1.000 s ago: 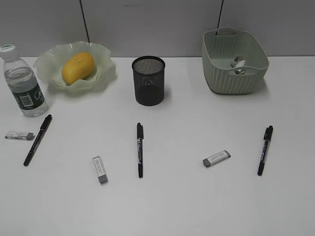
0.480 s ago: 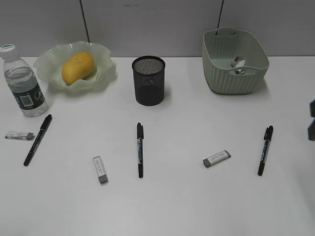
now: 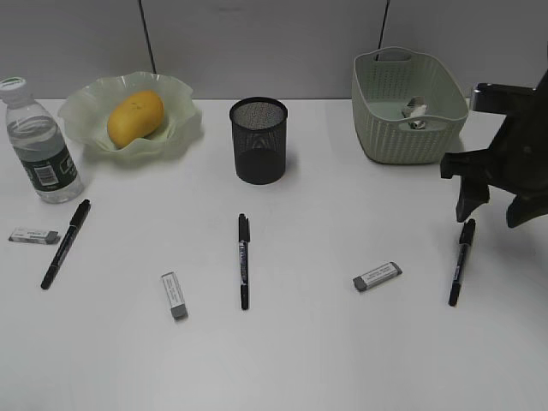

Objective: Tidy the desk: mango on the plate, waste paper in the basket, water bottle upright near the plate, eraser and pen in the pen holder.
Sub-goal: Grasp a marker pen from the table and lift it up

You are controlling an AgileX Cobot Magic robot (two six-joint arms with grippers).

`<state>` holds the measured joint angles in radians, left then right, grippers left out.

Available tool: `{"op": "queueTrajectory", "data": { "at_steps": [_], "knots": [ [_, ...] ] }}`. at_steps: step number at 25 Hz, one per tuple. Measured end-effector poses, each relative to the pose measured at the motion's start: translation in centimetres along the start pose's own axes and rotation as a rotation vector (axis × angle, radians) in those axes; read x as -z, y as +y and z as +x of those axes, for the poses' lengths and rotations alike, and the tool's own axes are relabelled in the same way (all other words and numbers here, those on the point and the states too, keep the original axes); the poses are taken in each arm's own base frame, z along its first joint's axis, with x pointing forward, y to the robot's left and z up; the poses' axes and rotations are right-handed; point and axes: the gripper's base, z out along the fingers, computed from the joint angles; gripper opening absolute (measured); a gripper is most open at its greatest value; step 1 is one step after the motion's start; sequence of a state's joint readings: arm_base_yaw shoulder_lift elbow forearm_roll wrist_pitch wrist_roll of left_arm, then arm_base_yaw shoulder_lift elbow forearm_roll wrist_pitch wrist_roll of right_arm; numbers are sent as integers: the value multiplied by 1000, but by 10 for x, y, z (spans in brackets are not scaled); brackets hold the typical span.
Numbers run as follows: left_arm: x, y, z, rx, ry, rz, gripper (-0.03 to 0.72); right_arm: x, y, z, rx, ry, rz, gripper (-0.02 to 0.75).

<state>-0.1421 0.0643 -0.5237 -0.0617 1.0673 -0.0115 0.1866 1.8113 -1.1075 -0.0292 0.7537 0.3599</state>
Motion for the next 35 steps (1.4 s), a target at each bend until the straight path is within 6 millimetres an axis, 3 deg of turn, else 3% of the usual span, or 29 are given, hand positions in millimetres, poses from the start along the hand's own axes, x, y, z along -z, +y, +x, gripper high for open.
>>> {"op": "queueTrajectory", "data": {
  "at_steps": [5,8,13,20,35],
  "knots": [
    [0,0,0,0,0,0,508,-27,4,-15,-5,41,14,498],
    [0,0,0,0,0,0,508,-37,-3,-22,-39,66,22,498],
    [0,0,0,0,0,0,508,-43,-16,-27,-77,82,31,498],
    [0,0,0,0,0,0,508,-58,-14,-32,-78,109,34,494],
    [0,0,0,0,0,0,503,-77,-13,-37,-76,133,40,398]
  ]
}}
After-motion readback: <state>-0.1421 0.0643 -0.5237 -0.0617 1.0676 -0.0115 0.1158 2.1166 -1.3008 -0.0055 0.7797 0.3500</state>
